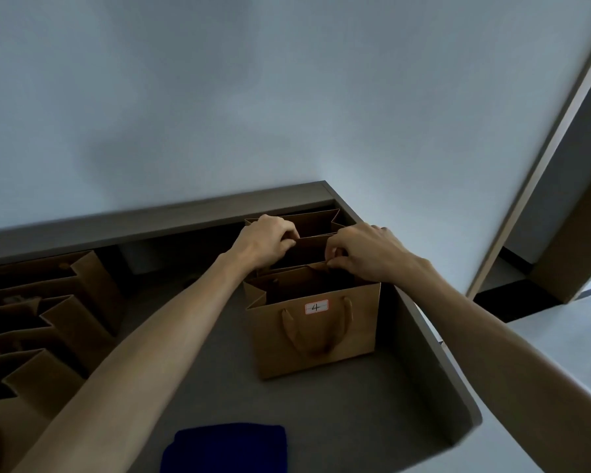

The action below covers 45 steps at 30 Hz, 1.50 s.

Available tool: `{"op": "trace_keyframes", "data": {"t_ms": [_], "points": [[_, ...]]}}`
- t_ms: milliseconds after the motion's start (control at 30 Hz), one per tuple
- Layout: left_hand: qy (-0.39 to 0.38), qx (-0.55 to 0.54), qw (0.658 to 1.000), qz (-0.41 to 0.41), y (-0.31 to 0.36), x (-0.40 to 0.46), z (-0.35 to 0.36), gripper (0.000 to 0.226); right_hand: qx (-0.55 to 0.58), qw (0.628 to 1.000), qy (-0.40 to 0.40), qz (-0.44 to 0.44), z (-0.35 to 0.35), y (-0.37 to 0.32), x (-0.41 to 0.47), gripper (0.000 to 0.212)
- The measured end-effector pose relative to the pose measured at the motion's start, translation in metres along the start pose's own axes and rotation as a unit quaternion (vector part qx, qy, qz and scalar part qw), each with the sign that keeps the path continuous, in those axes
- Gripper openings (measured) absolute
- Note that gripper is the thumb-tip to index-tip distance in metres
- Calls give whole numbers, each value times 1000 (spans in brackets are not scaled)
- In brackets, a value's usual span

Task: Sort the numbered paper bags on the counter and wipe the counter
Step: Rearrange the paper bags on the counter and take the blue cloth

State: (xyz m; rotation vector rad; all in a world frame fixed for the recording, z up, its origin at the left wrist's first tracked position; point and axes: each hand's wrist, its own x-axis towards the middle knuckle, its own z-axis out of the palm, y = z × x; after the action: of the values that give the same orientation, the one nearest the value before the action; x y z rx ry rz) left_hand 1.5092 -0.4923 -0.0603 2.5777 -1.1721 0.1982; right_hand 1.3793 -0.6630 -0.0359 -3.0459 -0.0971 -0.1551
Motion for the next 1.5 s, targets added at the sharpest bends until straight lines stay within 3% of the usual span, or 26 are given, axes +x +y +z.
{"op": "trace_keyframes", "data": {"t_ms": [267,567,733,867,1000,1133,1233,1400,1500], "points": [[6,-28,999,-17,-10,-13,-10,26,7,999,-2,-42,2,-8,3,28],[73,-41,996,-16,-28,-72,-39,22,123,979,96,-130,14,-50,-7,21],[100,-27,993,-58,-42,-122,-59,20,159,954,122,-224,22,-97,-18,24],[139,-2,986,-91,-61,-161,-81,19,190,928,109,-301,34,-139,-29,21],[147,7,982,-121,-90,-192,-101,19,226,904,42,-360,65,-170,-46,19],[155,-4,977,-149,-124,-218,-112,19,224,908,-118,-333,105,-182,-70,37],[143,12,976,-166,-153,-232,-111,22,165,915,-187,-315,135,-194,-90,53],[89,28,976,-198,-187,-238,-108,39,78,952,-83,-284,164,-217,-105,45],[43,53,974,-215,-204,-232,-102,51,101,957,-74,-262,168,-233,-97,43]]}}
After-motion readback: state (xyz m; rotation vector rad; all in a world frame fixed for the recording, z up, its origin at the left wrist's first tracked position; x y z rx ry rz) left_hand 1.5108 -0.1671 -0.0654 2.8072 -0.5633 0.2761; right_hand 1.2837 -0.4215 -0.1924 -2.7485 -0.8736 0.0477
